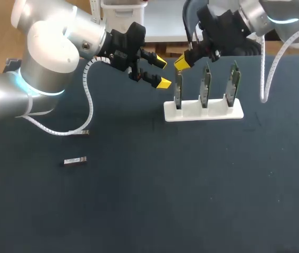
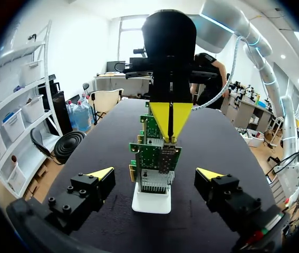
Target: Pick up the optical module with the left hand, and insert it into the network port with the right hand.
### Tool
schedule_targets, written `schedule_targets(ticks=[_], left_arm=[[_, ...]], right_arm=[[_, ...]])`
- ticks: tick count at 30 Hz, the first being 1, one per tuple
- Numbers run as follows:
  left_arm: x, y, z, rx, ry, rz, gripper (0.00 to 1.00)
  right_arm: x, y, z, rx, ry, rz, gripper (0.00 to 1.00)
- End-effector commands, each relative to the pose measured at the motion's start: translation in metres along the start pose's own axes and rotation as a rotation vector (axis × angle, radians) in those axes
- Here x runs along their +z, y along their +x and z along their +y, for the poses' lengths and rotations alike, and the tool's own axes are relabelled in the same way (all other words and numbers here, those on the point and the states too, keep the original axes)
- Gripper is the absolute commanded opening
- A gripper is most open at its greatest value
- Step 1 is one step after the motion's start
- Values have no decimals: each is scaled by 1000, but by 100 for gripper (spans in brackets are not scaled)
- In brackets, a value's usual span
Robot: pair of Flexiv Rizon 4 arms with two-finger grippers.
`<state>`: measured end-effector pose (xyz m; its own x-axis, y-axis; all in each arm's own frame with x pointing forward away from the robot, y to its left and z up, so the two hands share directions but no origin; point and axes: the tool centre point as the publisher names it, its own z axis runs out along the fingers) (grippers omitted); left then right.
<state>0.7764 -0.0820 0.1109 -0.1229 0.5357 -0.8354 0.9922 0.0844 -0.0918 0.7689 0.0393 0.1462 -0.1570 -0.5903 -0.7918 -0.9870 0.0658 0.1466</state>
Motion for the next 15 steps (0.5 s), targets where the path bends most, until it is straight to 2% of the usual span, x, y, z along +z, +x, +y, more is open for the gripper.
schedule_targets(ticks=[1, 8, 15], left_arm=[[1, -1, 2, -2, 4, 5, 100], [1, -1, 2, -2, 4, 5, 100], [1, -1, 2, -2, 4, 5, 100]], right_arm=[[-13, -7, 4, -14, -6, -57, 0], [-32, -25, 6, -40, -4, -138, 0], [-57, -11, 1, -53, 11, -141, 0]])
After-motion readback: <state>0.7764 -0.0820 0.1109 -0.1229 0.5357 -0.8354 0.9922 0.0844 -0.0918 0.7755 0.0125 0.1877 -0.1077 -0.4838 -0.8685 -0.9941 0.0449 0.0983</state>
